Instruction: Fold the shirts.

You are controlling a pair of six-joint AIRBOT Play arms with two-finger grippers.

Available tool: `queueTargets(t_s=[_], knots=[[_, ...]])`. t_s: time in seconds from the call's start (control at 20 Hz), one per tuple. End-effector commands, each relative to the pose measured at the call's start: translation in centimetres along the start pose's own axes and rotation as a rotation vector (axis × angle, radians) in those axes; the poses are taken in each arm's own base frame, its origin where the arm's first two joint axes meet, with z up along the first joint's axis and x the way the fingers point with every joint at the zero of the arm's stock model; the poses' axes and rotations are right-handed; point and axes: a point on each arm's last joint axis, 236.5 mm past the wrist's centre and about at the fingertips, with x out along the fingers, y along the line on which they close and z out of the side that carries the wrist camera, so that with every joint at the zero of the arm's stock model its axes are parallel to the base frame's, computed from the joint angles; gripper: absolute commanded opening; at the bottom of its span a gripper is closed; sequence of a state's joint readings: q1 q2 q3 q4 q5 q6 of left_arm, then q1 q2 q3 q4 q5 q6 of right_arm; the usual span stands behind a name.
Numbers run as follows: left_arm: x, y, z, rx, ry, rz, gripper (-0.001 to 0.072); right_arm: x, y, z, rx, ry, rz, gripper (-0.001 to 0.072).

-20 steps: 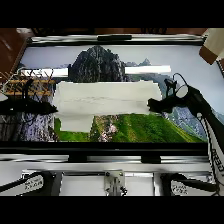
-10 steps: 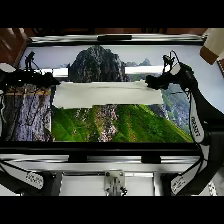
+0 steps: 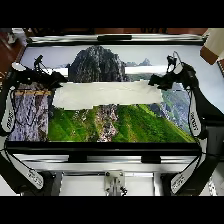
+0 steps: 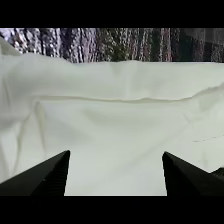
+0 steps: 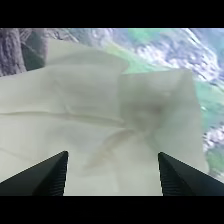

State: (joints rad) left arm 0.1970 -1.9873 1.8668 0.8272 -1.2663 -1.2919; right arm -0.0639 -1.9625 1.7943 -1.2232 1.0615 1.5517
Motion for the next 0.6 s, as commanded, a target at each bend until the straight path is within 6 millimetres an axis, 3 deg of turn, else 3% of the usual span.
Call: queueTargets(t_s=[0.0,0.1,0.25,0.55], knots=[[-1.3,-1.7,-1.1,0.014,0.071,-0.031,0.0692,-1.7,-4.1,-1.9,0.09,0.1,-0.003,0.0674],[-2.0,-2.7,-1.3,0.033,0.077,-0.037,0.0692,-1.5,-5.0,-2.3,0.148,0.127,0.039,0.0673],[-3.0,-3.9,-0.9,0.059,0.056,-0.036,0.0691,0.0,-4.2,-2.9,0.183,0.153,0.116,0.0674],[-4.4,-5.8,-0.6,0.096,0.03,-0.038,0.069,3.8,2.0,-5.7,0.158,0.261,0.262,0.0673]])
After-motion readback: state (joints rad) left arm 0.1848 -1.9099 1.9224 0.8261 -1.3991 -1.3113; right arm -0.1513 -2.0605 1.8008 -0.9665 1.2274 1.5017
